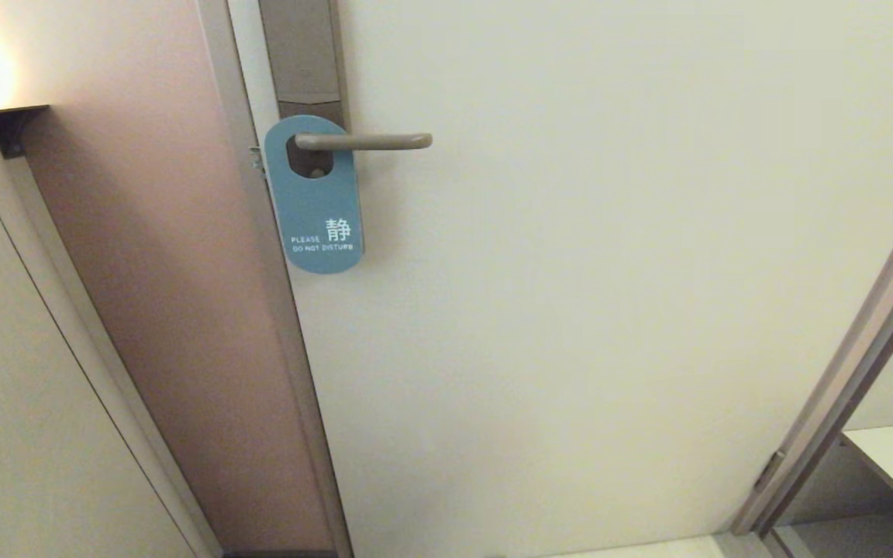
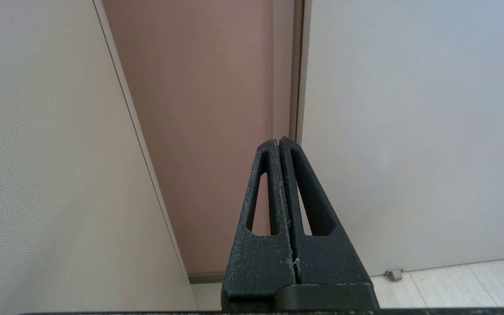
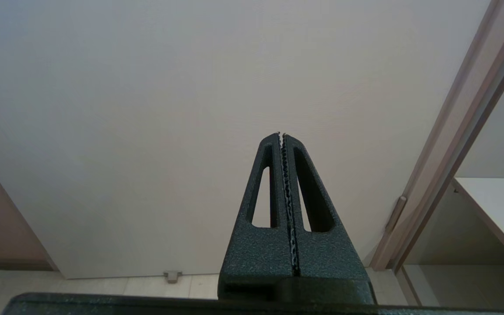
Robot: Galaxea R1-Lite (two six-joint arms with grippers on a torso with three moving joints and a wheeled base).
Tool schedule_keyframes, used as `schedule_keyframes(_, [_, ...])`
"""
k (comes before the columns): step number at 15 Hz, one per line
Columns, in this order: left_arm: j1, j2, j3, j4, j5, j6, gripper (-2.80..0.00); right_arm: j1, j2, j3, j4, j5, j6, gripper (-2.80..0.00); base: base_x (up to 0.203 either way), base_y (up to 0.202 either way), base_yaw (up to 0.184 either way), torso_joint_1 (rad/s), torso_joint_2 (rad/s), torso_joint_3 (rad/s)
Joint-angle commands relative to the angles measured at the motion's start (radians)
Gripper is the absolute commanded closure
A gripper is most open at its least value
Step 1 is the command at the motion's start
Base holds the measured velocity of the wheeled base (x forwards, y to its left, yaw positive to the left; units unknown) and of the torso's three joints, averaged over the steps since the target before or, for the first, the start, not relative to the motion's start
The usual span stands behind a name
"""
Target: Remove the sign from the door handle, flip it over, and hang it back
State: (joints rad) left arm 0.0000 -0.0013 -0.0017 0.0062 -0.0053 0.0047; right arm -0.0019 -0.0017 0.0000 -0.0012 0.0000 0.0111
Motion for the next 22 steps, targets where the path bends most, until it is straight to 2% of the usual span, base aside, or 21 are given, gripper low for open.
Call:
schedule_keyframes(1, [0.001, 0.001, 0.0, 0.0, 0.0, 0.0, 0.0, 0.0, 0.002, 0.0, 0.0, 0.0, 0.001, 0.0, 0.0, 0.0, 0.0, 0.0, 0.0, 0.0])
schedule_keyframes(22, [0.0, 0.001, 0.0, 0.0, -0.001, 0.0, 0.0, -0.001, 0.002, 0.0, 0.0, -0.002, 0.004, 0.0, 0.0, 0.0, 0.0, 0.0, 0.0, 0.0])
